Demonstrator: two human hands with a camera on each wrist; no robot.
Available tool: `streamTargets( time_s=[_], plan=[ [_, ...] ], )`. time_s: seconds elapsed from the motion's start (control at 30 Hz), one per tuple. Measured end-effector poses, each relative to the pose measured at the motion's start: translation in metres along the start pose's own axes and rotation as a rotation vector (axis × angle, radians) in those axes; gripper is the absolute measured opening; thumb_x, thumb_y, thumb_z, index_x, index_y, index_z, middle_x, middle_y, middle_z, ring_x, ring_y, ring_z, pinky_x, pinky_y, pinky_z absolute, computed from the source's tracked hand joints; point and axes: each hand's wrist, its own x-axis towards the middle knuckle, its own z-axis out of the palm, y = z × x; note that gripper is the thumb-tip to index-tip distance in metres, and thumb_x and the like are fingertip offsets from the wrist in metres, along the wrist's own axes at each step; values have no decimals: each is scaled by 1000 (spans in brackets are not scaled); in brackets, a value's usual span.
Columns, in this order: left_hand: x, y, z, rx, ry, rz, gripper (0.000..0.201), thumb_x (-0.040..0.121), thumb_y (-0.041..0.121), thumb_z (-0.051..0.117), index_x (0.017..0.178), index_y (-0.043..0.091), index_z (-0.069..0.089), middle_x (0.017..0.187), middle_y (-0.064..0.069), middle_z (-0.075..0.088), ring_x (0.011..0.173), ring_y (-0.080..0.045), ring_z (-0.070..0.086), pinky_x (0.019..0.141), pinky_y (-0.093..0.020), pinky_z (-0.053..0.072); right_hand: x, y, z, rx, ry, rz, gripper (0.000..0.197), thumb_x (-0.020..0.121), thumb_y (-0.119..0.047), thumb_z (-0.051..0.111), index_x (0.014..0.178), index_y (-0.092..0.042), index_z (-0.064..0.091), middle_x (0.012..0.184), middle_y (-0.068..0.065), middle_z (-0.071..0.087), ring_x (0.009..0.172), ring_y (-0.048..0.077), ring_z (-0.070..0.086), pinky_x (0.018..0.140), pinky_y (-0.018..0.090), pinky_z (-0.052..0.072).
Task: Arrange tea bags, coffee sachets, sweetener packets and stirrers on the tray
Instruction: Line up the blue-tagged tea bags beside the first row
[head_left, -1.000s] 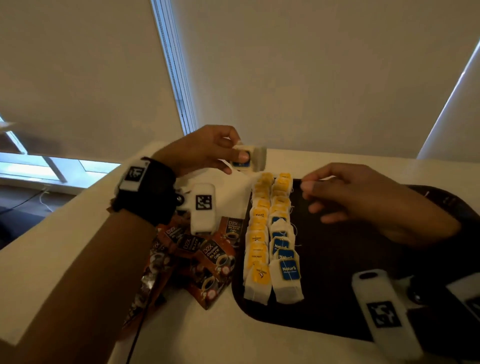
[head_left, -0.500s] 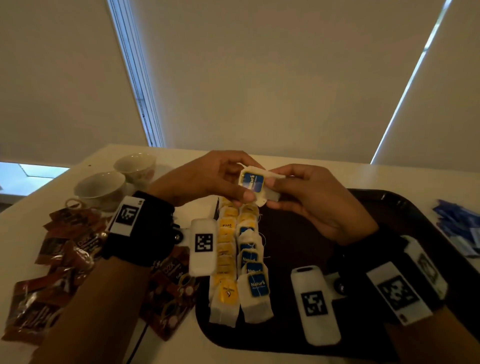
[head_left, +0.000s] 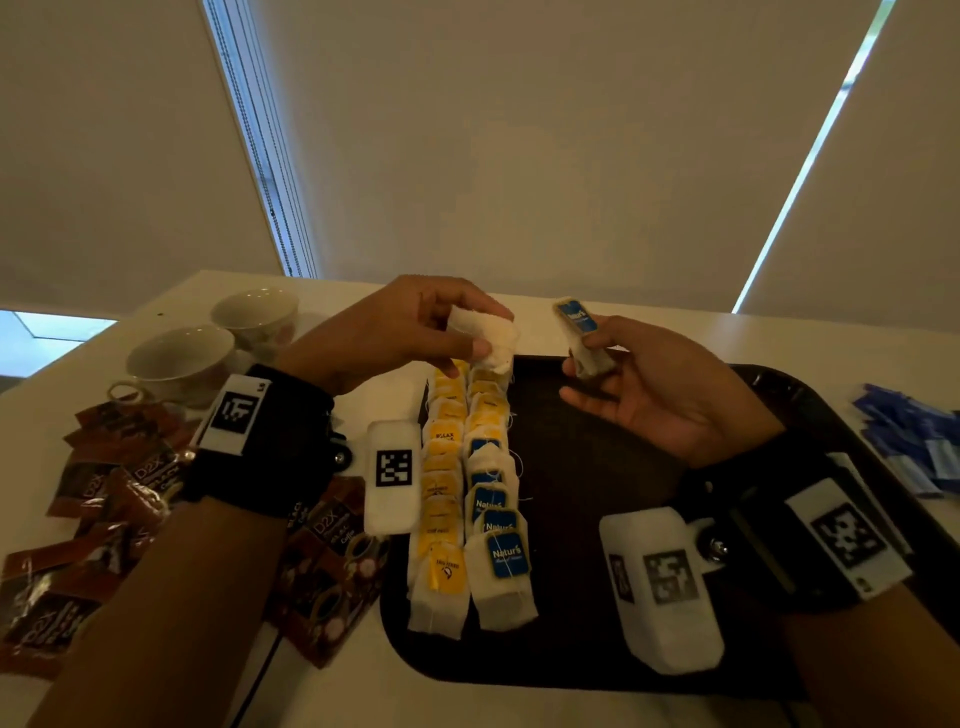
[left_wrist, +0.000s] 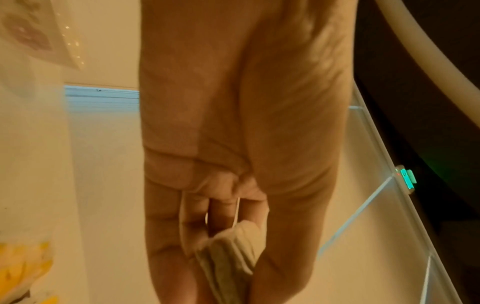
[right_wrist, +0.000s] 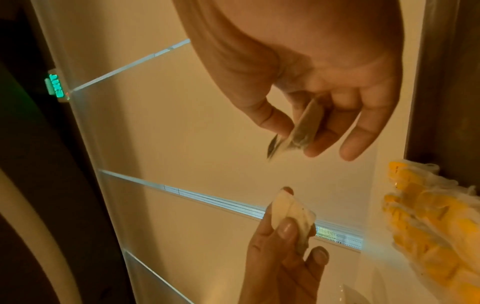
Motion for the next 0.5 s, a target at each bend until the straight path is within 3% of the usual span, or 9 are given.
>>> streamTargets(
  time_s=[0.07,0.13,0.23,0.3,0.37,0.5],
  plan=[
    [2,0,4,81,-12,22,15,83,7,66,97,13,66,95,0,68,83,-10,65,68,-23,54,1,3,1,-17,32,10,14,91,-6,45,101,-8,54,86,9,55,69,13,58,70,32,54],
    [3,-1,8,113,-19,41,10,84,5,66,90,13,64,92,-2,66,81,-10,64,68,-22,53,2,7,5,0,37,32,16,90,-6,41,101,-5,53,81,8,51,57,12,53,58,29,55],
    [5,-2,12,90,-27,84,11,84,2,65,86,13,62,98,-7,66,94,-13,65,81,-23,53,2,12,8,56,1,74,21,86,-6,34,98,-3,50,71,7,42,48,11,40,43,21,45],
    [6,-2,16,125,-20,130,8,82,9,67,83,15,62,101,-7,65,100,-12,62,88,-19,49,1,12,10,81,-42,96,22,84,-11,30,94,-4,48,66,4,37,48,11,33,41,20,42],
    [8,-2,18,165,-41,163,10,84,8,66,82,16,60,94,-2,64,93,-10,62,85,-17,49,0,11,10,80,-86,110,27,85,-20,30,92,-4,50,63,3,35,49,11,31,42,20,41],
    [9,-4,19,117,-57,123,17,89,-2,56,83,14,56,87,6,62,88,-13,62,80,-33,54,-1,8,7,36,-115,109,41,88,-40,35,93,-4,54,63,2,36,52,11,34,48,21,47]
  ],
)
